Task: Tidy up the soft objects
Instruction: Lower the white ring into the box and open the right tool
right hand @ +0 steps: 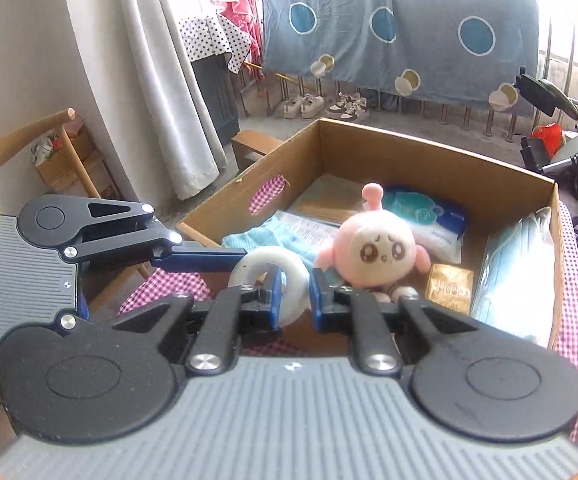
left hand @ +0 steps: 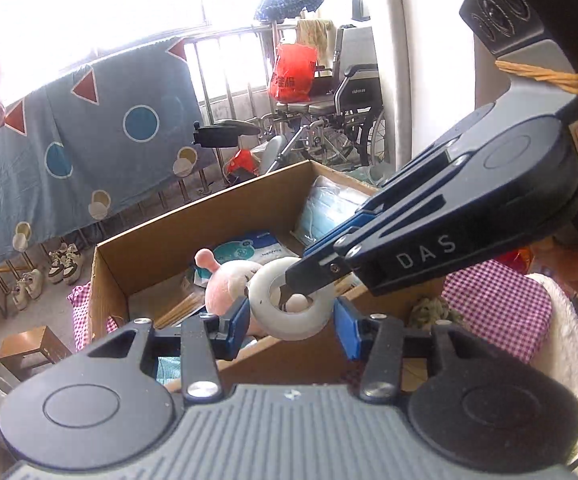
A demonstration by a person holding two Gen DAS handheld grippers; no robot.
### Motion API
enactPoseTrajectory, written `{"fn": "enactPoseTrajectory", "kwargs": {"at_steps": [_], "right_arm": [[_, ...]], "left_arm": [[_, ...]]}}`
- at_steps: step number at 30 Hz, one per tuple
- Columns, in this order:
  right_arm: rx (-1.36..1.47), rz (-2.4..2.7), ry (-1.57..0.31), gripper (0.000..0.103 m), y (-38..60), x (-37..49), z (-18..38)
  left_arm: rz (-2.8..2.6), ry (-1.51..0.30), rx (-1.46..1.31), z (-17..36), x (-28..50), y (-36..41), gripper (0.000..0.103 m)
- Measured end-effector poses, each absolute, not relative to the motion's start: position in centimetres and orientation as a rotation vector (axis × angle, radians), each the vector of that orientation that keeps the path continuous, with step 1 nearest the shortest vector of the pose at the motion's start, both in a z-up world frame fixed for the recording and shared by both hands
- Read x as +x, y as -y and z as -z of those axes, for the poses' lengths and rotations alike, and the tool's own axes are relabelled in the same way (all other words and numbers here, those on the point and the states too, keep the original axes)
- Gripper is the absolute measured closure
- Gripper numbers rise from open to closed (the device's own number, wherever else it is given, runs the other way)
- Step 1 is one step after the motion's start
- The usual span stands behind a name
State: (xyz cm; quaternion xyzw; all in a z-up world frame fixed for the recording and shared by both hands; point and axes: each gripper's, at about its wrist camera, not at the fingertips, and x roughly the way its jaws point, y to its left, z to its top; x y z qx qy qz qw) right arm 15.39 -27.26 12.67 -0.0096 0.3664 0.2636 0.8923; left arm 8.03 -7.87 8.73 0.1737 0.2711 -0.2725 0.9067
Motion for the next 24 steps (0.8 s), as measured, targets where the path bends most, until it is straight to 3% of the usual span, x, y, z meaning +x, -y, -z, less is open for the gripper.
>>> {"fn": "enactPoseTrajectory", "kwargs": {"at_steps": [6, 14, 18, 24], "right_arm": [[0.062, -0.540, -0.938, 0.089, 29.9, 23.1, -11.9], [0.251, -0.497, -1.241, 0.089, 33.5, 30.0, -4.8], [0.284, -0.484, -1.336, 0.089, 33.8, 31.3, -1.9], [0.295, -0.473, -1.451, 0.090, 33.3, 32.5, 1.3]], "left_arm": [[0.627, -0.660, 0.270, -9.4, 14.1, 8.6, 0.056], [0.733, -1.056, -0.021, -2.4, 24.5, 9.0, 0.056], [0.741, -1.150, -0.030, 0.2, 26.3, 9.9, 0.056], [0.724, -1.251, -0.085, 2.1, 28.0, 9.9, 0.043]]}}
